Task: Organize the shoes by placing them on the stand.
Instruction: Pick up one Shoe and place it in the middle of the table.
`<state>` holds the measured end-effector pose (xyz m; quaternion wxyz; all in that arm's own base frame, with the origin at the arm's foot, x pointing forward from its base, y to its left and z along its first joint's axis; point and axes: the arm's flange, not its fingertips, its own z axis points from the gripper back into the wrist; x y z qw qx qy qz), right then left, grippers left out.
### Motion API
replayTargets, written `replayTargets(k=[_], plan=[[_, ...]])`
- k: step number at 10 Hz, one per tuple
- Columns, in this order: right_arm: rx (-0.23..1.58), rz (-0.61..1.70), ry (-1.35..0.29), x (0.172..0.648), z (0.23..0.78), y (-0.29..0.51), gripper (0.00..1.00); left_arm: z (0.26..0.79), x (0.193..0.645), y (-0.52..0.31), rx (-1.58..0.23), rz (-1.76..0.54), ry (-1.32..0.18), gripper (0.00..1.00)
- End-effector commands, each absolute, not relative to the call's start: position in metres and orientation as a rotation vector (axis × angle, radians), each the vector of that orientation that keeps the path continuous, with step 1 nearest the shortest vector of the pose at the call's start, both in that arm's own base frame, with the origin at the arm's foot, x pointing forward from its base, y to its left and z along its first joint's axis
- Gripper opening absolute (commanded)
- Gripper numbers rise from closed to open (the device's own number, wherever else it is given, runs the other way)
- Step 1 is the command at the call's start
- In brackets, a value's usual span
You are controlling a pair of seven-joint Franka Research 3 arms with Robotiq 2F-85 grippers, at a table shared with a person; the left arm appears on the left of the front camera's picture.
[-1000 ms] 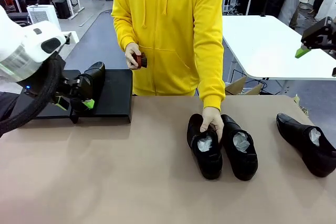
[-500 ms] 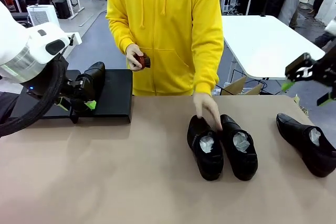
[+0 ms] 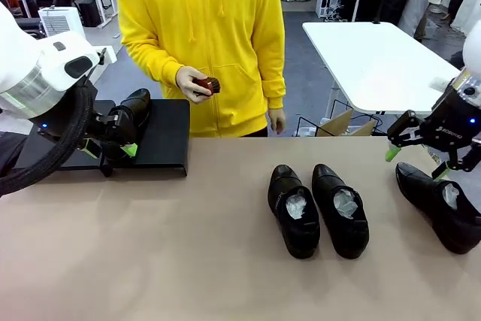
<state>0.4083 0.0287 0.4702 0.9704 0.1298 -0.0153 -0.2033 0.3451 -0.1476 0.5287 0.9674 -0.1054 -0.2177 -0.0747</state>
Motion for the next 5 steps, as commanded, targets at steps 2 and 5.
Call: replayTargets(k=[2,5], plan=[[0.245,-0.461,-0.083,0.390,0.512,0.001,1.00,0.530,0.345,-0.145,-0.233,-0.156,-0.436,0.75],[0.194,-0.468,-0.005,0.362,0.523,-0.031,1.00,0.530,0.345,-0.145,-0.233,-0.156,-0.436,0.75]])
